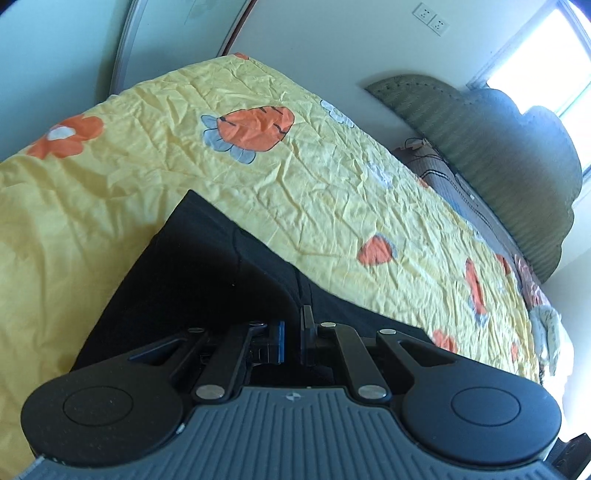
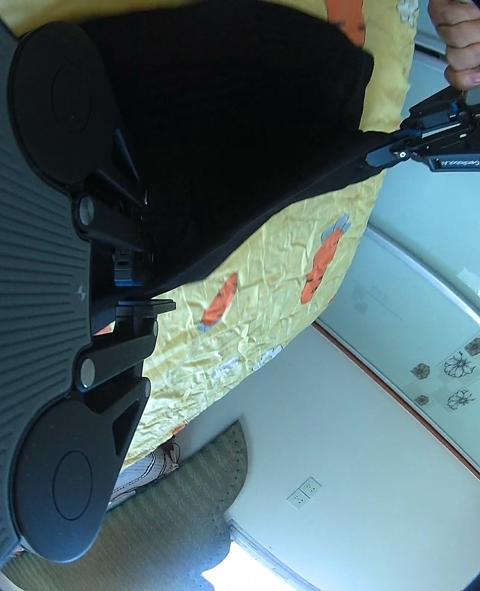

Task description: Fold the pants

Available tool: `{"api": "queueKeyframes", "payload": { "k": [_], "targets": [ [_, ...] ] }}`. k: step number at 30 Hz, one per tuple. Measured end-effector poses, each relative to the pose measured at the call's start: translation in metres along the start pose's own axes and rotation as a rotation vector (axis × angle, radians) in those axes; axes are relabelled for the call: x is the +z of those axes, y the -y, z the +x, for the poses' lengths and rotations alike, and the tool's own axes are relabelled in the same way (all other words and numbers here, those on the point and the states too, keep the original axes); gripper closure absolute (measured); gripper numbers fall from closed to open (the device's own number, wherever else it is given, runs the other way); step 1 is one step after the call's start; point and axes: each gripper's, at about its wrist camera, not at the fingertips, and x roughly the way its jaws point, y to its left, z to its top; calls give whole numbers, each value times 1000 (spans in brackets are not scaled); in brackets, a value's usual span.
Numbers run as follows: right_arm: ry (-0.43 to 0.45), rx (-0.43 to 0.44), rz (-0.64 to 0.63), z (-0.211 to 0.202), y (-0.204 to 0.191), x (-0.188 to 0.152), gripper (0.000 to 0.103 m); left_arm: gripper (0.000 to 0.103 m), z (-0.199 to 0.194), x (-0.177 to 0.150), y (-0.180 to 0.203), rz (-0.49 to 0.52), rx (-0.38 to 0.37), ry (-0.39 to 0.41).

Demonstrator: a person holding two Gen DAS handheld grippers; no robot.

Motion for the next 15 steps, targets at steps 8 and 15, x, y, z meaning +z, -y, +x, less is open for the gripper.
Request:
{"api": "queueKeyframes", "payload": {
  "k": [8,15],
  "targets": [
    [-27,36,21,-23,-46,-19,97,95,-13,-32,-28,-26,-7,-12],
    [-38,64,11,-38,-75,-23,97,95,-24,-46,-34,19,32,21]
  ]
}}
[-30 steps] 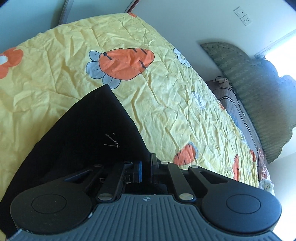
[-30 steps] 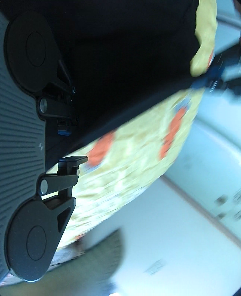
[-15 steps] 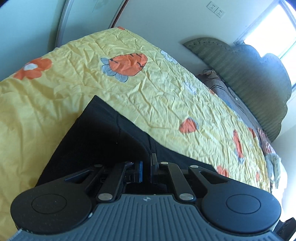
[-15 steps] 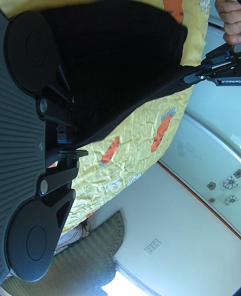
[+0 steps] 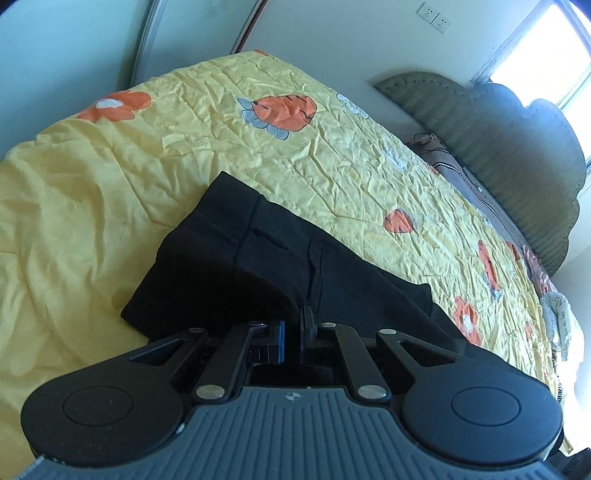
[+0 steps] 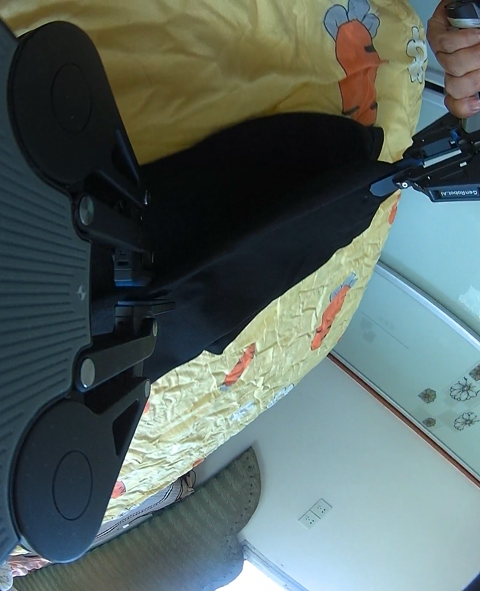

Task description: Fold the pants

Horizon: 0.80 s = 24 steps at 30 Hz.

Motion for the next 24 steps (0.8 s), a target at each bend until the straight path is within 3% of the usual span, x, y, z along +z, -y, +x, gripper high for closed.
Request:
{"api": "queueKeyframes", "payload": {
  "k": [7,24],
  "targets": [
    [-19,28,-12,-2,-17,-3,97,95,-6,-9,5,88,38,29],
    [-49,52,5,-7,-27,-8,97,95,9,-29,-2,107,111,-29]
  ]
}}
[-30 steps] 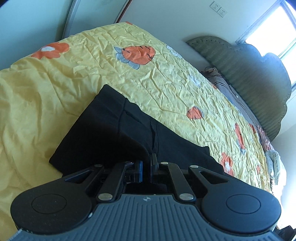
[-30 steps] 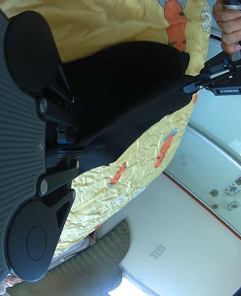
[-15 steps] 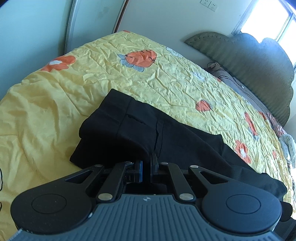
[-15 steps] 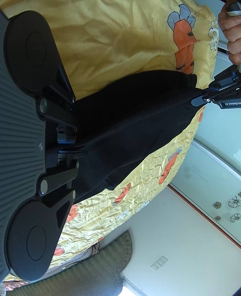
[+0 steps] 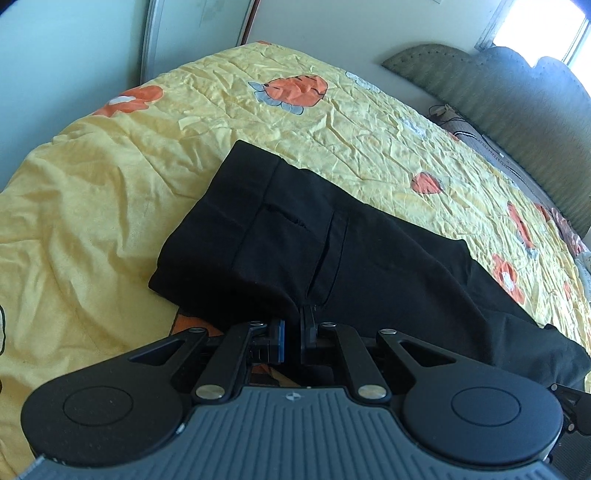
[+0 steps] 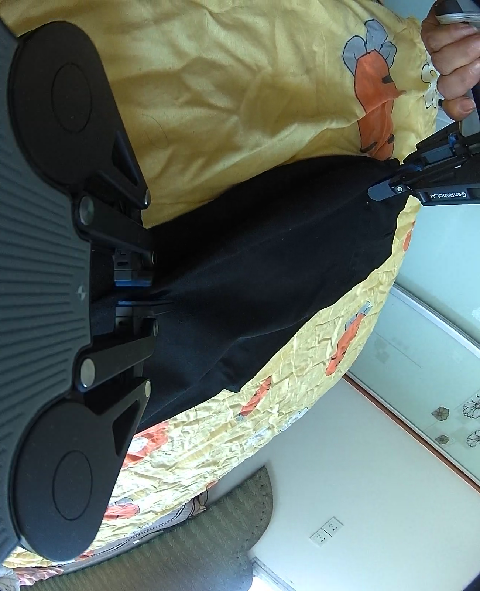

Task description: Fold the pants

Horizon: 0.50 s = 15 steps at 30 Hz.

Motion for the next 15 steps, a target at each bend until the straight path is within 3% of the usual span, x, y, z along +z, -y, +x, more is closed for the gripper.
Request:
{"api": "queueKeyframes", "payload": {
  "k": [10,15],
  "targets": [
    [3,15,9,-6,-4,-5,97,94,6,-3,8,44,49,-4],
    [0,1,1,-7,-7,-5,97,83,6,-4,12,67,79,-3]
  ]
}}
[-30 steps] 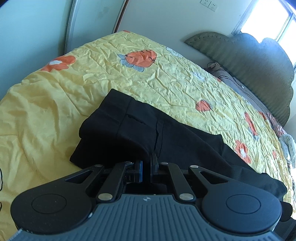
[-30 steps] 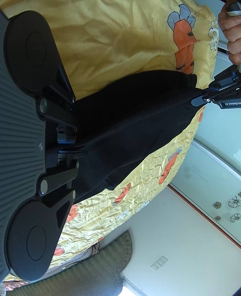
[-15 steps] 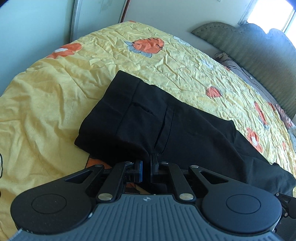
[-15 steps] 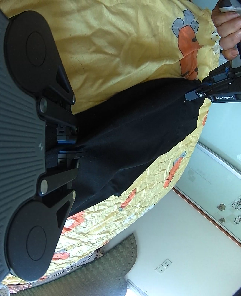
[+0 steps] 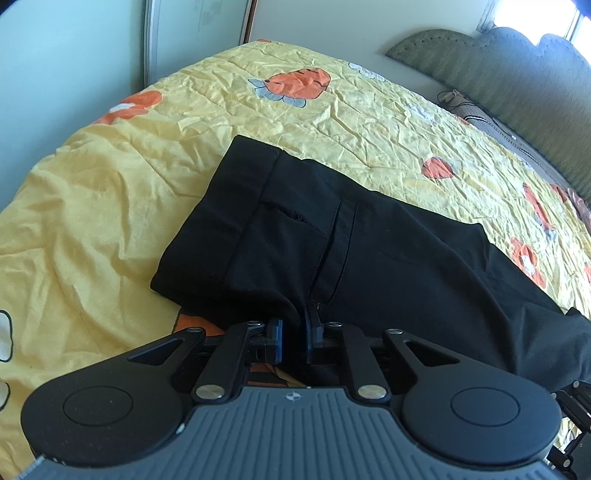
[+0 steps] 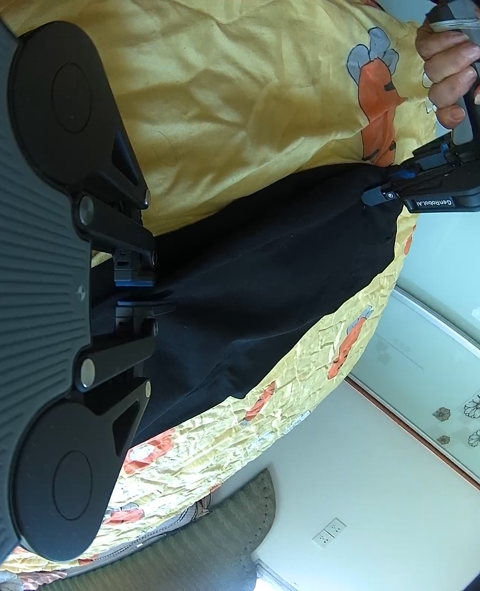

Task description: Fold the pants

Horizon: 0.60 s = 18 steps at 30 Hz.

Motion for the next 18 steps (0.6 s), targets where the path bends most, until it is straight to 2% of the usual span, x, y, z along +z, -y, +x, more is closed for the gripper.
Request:
{"api": "queueKeyframes", "payload": {
  "k": [3,6,9,14,16,18],
  "targets": [
    [3,-26,-7,-1,-5,-1,97,82,-1,1,1,4,13,-5],
    [2,-56,-37,-6,-11,-3,96,75,-2,1,2,-1,13,-19],
    [1,-31,-11,-20,-5,-10,95,69,-6,0,4,14,27,-32],
    [-3,88,261,-61,49,-44,94,68,-24,-4,9,59,77,-48],
    [-7,64,416,-78,81,-70,94,68,-37,-6,16,95,84,-34],
    [-11,1,591,-92,115,-103,93,68,-51,-8,30,138,60,-9]
  ]
}}
